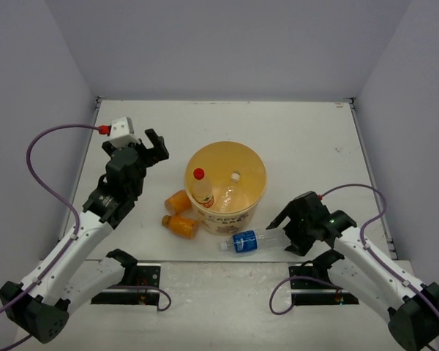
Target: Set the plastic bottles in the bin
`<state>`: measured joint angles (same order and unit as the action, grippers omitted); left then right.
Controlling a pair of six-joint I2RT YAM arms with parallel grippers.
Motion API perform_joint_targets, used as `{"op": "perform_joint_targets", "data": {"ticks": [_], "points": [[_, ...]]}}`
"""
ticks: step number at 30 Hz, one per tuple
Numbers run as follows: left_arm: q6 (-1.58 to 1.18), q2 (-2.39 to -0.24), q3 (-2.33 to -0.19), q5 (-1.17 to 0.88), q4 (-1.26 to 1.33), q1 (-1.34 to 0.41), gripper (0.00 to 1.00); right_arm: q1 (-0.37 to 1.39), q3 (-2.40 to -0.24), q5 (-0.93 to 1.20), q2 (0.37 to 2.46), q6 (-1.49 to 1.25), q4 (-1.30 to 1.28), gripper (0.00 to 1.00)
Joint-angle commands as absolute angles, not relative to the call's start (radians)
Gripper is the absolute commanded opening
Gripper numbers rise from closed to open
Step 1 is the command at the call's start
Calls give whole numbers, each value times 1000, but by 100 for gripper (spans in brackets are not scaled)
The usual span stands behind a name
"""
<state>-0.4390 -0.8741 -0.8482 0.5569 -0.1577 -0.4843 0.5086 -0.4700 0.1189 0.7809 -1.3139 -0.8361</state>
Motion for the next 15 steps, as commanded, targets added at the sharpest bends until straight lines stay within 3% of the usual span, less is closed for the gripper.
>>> {"op": "perform_joint_targets", "data": {"ticks": [1,15], "points": [[-468,-882,-844,594,-141,-474,100,523,-468,68,812,-1384,-780,99],[-483,-896,-857,623,-169,-467,100,599,-464,74,932,-1459,-694,98]]}}
